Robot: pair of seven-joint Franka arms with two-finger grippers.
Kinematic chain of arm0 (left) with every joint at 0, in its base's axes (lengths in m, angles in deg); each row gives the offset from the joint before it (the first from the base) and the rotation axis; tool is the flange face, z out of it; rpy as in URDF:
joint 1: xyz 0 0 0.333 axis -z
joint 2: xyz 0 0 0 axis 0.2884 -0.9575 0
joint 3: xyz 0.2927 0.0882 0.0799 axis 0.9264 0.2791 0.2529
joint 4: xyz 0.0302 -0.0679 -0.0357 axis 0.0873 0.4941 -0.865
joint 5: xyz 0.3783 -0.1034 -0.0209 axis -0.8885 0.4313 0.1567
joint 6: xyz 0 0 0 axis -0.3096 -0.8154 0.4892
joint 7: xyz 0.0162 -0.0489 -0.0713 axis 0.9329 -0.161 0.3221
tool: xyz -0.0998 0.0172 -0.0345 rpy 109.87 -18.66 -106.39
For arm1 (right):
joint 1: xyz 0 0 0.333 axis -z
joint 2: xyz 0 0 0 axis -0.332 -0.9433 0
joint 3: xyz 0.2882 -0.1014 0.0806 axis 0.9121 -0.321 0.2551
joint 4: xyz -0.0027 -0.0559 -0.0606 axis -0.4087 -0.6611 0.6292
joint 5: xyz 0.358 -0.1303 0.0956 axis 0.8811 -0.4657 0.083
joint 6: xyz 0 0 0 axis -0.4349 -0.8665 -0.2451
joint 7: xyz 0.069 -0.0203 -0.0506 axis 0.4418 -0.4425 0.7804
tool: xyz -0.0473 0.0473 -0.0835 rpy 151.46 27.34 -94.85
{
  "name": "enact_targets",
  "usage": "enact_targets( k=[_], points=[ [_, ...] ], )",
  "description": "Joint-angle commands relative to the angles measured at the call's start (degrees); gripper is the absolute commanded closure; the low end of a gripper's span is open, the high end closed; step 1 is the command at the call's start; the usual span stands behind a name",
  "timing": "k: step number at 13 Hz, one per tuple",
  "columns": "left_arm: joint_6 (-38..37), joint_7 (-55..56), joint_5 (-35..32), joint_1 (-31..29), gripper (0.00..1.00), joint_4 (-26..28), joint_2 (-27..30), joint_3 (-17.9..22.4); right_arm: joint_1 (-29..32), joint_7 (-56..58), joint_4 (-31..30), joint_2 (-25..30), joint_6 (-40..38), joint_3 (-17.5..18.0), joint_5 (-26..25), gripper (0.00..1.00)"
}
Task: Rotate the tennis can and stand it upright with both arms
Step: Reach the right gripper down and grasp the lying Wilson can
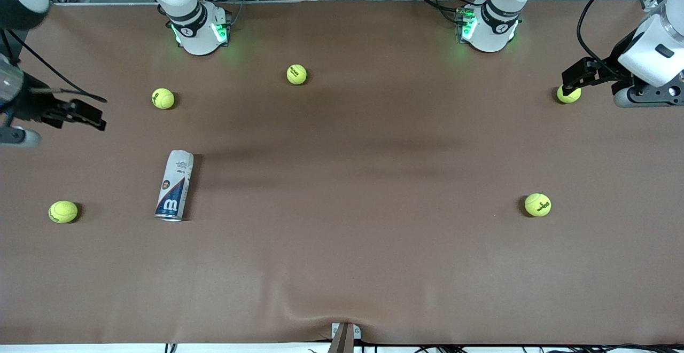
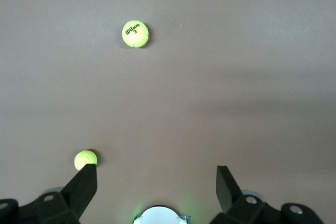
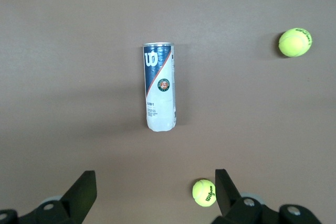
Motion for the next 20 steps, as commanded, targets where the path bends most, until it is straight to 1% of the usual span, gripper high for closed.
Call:
enact_targets(
  k=[1, 3, 6, 7, 11, 13, 15, 18, 20],
  points=[
    [-0.71, -1.16, -1.2, -0.59, 0.0, 0.04, 0.3, -0.51, -0.32, 0.2, -1.05, -2.58, 2.23, 0.32, -0.46, 0.0],
    [-0.71, -0.98, -1.2, -0.59, 0.0, -0.05, 0.04, -0.51, -0.49, 0.2, -4.2, -3.37, 6.17, 0.33, -0.46, 0.0],
    [-0.54, -0.63, -1.2, -0.59, 0.0, -0.14, -0.49, -0.51, -0.41, 0.38, -10.97, -4.17, 14.6, 0.33, -0.46, 0.0],
    [-0.53, -0.63, -1.11, -0.59, 0.0, -0.22, -0.58, -0.51, -0.41, 1.16, -11.94, -5.47, 16.8, 0.33, -0.46, 0.0],
    [-0.36, -0.63, -1.03, -0.59, 0.0, -0.22, -0.76, -0.42, -0.32, 2.93, -12.04, -14.17, 25.07, 0.33, -0.46, 0.0],
    [-0.45, -0.63, -1.03, -0.68, 0.0, -0.22, -0.76, -0.42, -0.32, 3.02, -12.04, -19.09, 30.42, 0.33, -0.46, 0.0],
    [-0.45, -0.63, -1.03, -0.59, 0.0, -0.22, -0.67, -0.42, -0.49, 3.02, -12.04, -22.0, 31.24, 0.33, -0.46, 0.0],
    [-0.53, -0.63, -1.03, -0.59, 0.0, -0.13, -0.67, -0.42, -0.5, 3.02, -12.04, -26.13, 35.44, 0.41, -0.2, 0.0],
    [-0.53, -0.01, -1.03, -0.41, 0.0, -0.14, -0.67, -0.51, -0.76, 3.02, -12.04, -27.8, 36.07, 0.41, -0.11, 0.0]
  ],
)
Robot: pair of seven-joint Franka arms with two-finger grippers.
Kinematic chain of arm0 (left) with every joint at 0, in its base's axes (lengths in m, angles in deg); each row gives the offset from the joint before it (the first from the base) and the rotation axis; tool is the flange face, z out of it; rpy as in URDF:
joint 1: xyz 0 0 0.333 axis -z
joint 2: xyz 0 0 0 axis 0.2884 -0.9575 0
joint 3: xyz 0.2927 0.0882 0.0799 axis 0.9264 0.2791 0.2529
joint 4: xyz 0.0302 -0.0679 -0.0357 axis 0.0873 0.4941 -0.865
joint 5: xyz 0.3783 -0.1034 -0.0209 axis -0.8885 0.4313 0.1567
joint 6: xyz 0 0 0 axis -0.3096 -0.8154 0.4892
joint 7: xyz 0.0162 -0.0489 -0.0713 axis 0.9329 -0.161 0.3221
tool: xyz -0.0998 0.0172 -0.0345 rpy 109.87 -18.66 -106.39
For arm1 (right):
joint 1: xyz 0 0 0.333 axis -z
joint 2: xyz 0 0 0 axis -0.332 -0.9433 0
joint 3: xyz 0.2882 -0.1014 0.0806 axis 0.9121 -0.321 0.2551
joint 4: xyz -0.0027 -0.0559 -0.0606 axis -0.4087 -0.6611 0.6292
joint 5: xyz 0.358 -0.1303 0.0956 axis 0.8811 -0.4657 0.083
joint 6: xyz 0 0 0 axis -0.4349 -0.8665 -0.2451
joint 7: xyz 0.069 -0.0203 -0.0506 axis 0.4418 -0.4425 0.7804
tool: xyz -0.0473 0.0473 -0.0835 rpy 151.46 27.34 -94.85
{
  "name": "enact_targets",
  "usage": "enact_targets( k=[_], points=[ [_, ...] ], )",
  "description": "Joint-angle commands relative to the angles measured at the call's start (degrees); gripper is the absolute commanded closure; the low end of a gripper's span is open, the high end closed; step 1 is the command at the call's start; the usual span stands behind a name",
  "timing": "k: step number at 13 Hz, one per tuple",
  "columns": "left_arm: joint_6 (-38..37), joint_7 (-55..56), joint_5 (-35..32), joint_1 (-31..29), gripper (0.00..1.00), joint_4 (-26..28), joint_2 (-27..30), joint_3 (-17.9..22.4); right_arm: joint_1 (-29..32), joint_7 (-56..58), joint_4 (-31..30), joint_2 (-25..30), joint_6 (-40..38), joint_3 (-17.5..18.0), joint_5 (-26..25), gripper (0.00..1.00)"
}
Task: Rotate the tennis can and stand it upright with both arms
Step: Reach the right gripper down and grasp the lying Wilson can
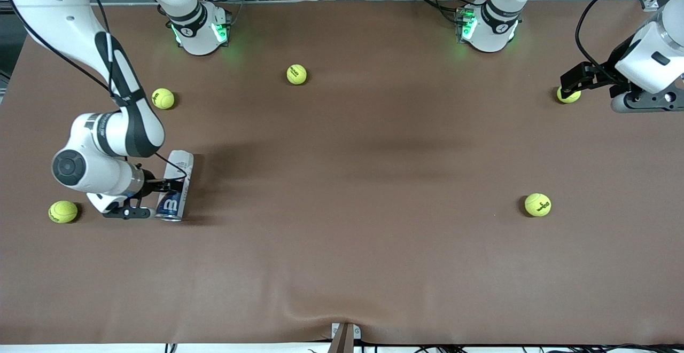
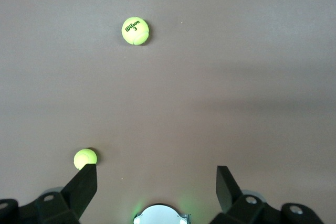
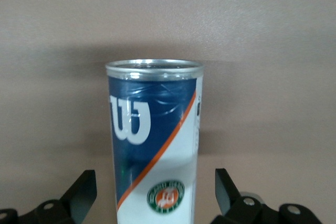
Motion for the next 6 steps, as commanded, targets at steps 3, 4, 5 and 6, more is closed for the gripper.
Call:
enact_targets(
  k=[3, 4, 5, 6],
  points=[
    [-0.4, -0.02, -0.85, -0.06, 0.0, -0.4, -0.25, -0.52, -0.42, 0.58, 0.44, -3.83, 2.56, 0.0, -0.03, 0.0],
    [-0.4, -0.1, -0.85, -0.06, 0.0, -0.4, -0.52, -0.52, -0.24, 0.58, 0.53, -4.36, 2.75, 0.0, -0.03, 0.0],
    [-0.4, -0.1, -0.94, -0.06, 0.0, -0.31, -0.52, -0.52, -0.24, 0.58, 0.44, -4.54, 2.67, 0.0, -0.03, 0.0],
    [-0.4, -0.1, -0.94, -0.15, 0.0, -0.31, -0.52, -0.52, -0.41, 0.58, 0.44, -4.89, 2.58, -0.09, -0.03, 0.0]
  ],
)
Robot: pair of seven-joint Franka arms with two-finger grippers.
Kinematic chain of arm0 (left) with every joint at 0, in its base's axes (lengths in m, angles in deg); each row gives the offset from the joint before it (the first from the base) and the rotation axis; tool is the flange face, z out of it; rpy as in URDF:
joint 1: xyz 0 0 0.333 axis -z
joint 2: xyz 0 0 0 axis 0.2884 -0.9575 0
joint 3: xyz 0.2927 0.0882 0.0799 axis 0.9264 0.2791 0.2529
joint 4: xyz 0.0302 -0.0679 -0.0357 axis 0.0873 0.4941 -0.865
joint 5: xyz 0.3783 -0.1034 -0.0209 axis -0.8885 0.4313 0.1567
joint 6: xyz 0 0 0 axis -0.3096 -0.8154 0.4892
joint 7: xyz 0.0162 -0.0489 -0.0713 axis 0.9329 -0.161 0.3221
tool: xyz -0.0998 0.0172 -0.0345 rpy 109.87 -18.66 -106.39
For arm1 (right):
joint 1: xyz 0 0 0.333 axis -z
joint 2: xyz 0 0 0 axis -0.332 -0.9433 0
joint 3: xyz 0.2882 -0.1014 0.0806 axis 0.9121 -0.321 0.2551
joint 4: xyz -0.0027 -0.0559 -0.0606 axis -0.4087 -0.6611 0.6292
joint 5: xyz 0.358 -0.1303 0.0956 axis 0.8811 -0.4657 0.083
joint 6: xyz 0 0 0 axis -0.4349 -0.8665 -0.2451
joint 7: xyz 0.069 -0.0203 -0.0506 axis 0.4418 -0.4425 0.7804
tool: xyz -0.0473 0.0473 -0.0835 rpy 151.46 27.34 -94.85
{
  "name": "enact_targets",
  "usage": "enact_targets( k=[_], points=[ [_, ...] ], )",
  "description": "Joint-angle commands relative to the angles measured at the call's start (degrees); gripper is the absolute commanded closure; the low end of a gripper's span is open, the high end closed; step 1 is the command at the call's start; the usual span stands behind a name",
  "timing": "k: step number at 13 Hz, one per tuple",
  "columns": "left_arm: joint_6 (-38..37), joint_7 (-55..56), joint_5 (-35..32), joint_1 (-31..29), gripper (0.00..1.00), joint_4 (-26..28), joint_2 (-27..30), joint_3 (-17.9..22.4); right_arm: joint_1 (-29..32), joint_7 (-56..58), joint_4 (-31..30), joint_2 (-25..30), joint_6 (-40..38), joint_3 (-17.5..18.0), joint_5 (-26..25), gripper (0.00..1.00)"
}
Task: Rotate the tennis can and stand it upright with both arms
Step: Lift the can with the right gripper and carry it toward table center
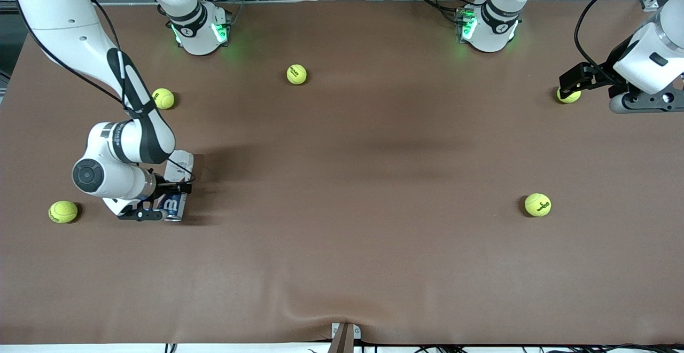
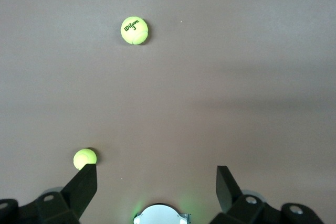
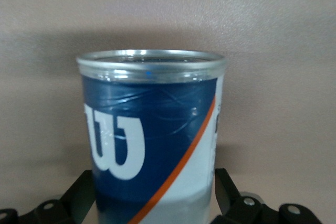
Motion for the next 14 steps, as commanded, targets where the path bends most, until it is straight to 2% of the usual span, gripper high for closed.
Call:
enact_targets(
  k=[1, 5, 6, 7, 8, 14],
  points=[
    [-0.49, -0.28, -0.85, -0.36, 0.0, -0.33, -0.21, -0.38, -0.16, 0.58, 0.41, -0.83, 0.04, -0.15, -0.03, 0.0],
    [-0.49, -0.28, -0.94, -0.45, 0.0, -0.42, -0.04, -0.2, -0.16, 0.49, 0.41, -0.92, 0.03, -0.06, -0.03, 0.0],
    [-0.57, -0.54, -0.94, -0.53, 0.0, -0.42, 0.14, -0.03, -0.25, 0.49, 0.41, -0.92, -0.14, -0.06, -0.03, 0.1],
    [-0.57, -0.63, -1.02, -0.54, 0.0, -0.42, 0.23, 0.06, -0.6, 0.49, 0.5, -0.92, -0.23, -0.15, -0.03, 0.26],
    [-0.57, -0.72, -1.02, -0.8, 0.0, -0.42, 0.23, 0.15, -0.86, 0.49, 0.59, -0.83, -0.23, -0.15, -0.03, 0.35],
    [-1.37, -0.19, -0.94, -1.76, 0.0, -0.59, 0.32, 0.15, -1.13, 3.72, 1.64, 3.55, -3.04, -0.15, -0.47, 0.37]
  ],
)
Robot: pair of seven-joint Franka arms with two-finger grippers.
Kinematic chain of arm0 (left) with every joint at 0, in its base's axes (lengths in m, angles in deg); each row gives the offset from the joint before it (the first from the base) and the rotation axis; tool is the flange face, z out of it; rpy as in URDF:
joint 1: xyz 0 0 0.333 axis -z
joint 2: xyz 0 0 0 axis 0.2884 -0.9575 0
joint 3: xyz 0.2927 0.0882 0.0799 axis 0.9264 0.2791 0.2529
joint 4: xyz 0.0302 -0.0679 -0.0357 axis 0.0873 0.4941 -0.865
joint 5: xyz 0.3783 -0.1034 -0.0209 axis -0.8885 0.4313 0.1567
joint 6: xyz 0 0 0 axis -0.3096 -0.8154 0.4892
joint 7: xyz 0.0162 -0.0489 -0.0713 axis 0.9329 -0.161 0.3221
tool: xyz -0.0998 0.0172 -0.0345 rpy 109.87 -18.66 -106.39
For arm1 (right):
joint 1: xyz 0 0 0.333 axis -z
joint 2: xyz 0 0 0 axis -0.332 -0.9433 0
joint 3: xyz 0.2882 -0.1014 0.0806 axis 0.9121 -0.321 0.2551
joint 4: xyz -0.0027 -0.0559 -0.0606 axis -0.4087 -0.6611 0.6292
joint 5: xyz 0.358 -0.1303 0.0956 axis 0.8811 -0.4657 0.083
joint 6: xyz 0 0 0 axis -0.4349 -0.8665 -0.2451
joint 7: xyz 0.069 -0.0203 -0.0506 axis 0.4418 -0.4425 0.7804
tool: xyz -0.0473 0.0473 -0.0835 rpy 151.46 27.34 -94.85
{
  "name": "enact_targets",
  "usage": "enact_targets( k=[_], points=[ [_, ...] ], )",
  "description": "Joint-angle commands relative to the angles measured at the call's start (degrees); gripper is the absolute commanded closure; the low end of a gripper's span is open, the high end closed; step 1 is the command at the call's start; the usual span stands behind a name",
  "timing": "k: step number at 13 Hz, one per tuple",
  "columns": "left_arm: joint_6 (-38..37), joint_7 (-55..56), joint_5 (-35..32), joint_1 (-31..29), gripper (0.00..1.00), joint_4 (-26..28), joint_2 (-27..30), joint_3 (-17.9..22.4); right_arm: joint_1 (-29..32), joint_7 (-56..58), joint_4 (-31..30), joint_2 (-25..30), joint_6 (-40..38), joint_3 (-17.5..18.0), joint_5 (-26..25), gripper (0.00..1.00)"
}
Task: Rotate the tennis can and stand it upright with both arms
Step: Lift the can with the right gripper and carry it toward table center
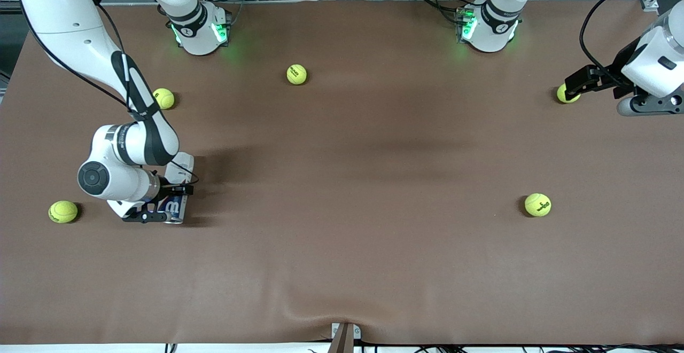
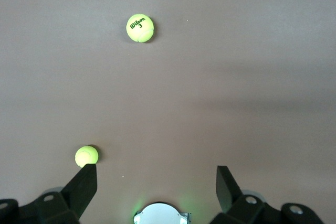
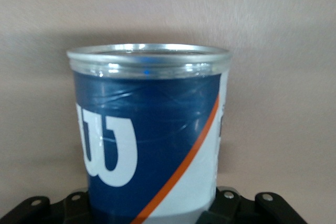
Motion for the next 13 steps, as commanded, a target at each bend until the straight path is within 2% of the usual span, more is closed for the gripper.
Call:
enact_targets(
  k=[1, 6, 8, 10, 13],
  points=[
    [-0.86, -0.11, -1.02, -0.69, 0.0, -0.42, 0.29, -0.28, -0.28, 3.7, -0.06, 4.54, -3.57, -0.09, -0.55, 0.37],
    [-0.77, -0.1, -1.02, -0.87, 0.0, -0.41, 0.38, -0.28, -1.86, 11.35, 7.31, 10.27, -17.28, 0.17, -0.29, 0.36],
    [-0.77, -0.1, -0.94, -0.95, 0.0, -0.41, 0.38, -0.28, -3.44, 17.75, 9.43, 10.09, -17.74, 0.96, 0.41, 0.36],
    [-0.77, -0.19, -0.94, -0.95, 0.0, -0.41, 0.46, -0.28, -6.33, 19.71, 11.36, 9.83, -17.39, 3.41, 0.41, 0.36],
    [-0.94, -0.89, -0.94, -1.3, 0.0, -0.41, 0.64, -0.28, -15.63, 20.15, 14.0, 9.48, -16.6, 4.13, -0.55, 0.36]
  ],
)
